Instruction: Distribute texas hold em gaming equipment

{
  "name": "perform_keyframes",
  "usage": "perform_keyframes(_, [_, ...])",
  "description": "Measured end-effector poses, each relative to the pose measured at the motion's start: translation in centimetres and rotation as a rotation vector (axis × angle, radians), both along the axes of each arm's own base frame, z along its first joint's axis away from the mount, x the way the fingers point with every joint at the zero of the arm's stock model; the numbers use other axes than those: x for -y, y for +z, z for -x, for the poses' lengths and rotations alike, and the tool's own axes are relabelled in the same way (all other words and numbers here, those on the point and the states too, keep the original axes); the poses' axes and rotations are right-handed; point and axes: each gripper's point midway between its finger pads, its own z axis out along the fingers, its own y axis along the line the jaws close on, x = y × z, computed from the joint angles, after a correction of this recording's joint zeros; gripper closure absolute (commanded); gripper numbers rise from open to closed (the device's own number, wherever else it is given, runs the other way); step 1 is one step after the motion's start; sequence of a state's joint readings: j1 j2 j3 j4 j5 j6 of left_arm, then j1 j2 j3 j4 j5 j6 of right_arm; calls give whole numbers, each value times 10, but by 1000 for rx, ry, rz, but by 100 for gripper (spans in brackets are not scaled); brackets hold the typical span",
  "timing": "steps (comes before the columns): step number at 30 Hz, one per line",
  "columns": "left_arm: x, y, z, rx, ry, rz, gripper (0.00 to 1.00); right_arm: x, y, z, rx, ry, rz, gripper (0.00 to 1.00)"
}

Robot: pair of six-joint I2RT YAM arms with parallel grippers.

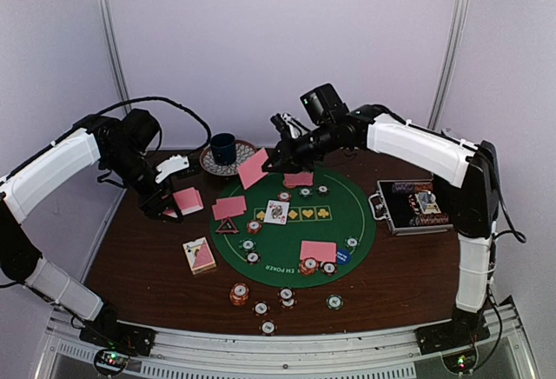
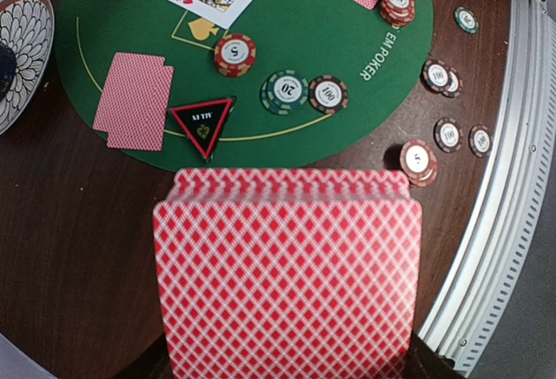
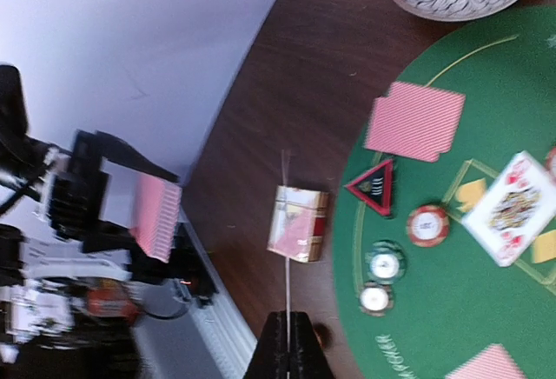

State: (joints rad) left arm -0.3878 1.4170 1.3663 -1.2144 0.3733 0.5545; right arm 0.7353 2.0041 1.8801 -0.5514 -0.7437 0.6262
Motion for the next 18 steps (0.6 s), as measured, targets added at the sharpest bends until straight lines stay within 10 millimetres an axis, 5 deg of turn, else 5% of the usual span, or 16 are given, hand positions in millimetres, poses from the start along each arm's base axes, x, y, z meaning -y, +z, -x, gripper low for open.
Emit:
perform_keyframes(5, [-1, 0, 0, -1, 4, -3, 100, 25, 1, -14, 425, 2, 361, 100])
perform_keyframes(12, [-1, 0, 0, -2, 8, -4, 100, 58, -87, -6, 832, 224, 965, 100])
perform_keyframes(18, [-2, 0, 0, 1, 10, -10, 100, 80, -125, -33, 998, 322, 1251, 100])
